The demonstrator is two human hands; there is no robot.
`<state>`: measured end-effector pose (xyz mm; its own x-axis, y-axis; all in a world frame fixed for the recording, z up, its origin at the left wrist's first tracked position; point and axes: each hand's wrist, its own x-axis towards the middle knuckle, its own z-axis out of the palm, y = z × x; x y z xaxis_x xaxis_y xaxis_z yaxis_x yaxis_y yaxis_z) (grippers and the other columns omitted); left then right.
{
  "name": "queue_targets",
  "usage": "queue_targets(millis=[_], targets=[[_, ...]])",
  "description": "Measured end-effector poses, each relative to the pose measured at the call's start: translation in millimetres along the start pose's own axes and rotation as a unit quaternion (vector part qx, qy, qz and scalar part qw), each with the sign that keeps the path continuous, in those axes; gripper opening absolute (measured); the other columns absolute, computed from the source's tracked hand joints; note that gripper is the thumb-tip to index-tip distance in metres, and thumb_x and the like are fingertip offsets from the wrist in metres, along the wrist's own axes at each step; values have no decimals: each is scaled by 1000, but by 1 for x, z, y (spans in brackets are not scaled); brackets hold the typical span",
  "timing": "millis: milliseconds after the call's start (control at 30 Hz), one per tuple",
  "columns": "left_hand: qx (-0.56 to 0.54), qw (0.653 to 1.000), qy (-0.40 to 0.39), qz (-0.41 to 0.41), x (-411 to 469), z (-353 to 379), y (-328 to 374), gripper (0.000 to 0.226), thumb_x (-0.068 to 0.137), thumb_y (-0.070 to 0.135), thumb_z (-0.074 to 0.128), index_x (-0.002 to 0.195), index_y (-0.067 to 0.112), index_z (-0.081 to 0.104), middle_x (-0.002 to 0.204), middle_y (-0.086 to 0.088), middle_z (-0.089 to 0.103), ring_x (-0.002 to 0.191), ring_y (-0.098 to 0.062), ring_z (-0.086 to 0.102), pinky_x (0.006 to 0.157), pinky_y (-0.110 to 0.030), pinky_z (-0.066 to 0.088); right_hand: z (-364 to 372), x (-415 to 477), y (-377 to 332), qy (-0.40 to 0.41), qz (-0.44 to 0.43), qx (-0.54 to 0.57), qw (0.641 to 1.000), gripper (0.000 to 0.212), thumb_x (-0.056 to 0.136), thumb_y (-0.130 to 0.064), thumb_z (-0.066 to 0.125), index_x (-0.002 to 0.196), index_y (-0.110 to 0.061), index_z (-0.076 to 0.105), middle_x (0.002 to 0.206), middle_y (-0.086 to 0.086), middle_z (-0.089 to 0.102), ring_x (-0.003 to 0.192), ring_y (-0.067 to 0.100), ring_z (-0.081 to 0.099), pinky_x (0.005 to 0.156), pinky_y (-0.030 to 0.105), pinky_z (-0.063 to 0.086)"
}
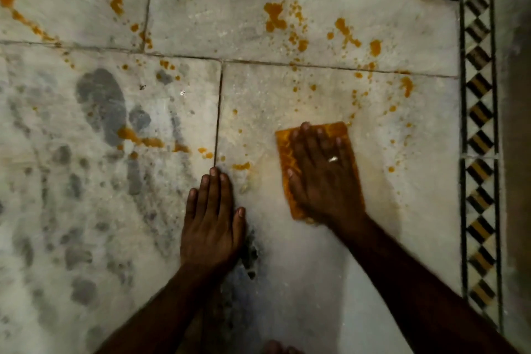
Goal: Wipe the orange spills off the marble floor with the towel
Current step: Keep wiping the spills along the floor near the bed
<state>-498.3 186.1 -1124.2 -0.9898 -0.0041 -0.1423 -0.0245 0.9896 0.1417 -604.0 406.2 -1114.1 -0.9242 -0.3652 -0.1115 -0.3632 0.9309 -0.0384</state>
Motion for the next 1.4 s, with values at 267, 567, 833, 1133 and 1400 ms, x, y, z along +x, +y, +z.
queue_targets(millis=[267,567,833,1133,1400], targets=[[-10,1000,29,3,-1,4,1,68,100,34,40,156,-1,21,165,-20,17,154,-32,16,123,-53,21,4,-92,42,3,276,-32,961,65,106,-40,21,161,-7,15,167,18,18,153,36,24,122,58,21],[-20,998,59,11,-2,7,2,67,100,34,36,155,-2,23,164,-22,21,152,-35,21,123,-53,21,-3,-18,42,-6,97,3,995,72,99,-50,38,162,-20,19,169,7,20,155,28,21,124,54,17],[-24,997,72,8,-2,6,3,67,99,33,36,154,-4,24,162,-24,23,150,-38,25,122,-54,22,2,-77,96,5,367,-6,930,67,105,-48,19,162,-13,15,168,14,21,155,33,21,122,58,17],[-7,998,54,-9,-3,6,-1,67,98,35,35,153,-4,28,163,-22,23,151,-36,25,121,-54,25,0,-26,-36,-10,-4,27,1000,71,99,-50,41,160,-16,27,166,11,26,153,33,27,122,59,21],[-19,999,22,-29,0,-1,-10,68,101,43,32,154,1,29,163,-16,25,152,-27,23,125,-45,14,-3,4,40,4,170,-20,985,67,105,-46,22,162,-12,15,169,13,18,154,33,23,123,57,17]])
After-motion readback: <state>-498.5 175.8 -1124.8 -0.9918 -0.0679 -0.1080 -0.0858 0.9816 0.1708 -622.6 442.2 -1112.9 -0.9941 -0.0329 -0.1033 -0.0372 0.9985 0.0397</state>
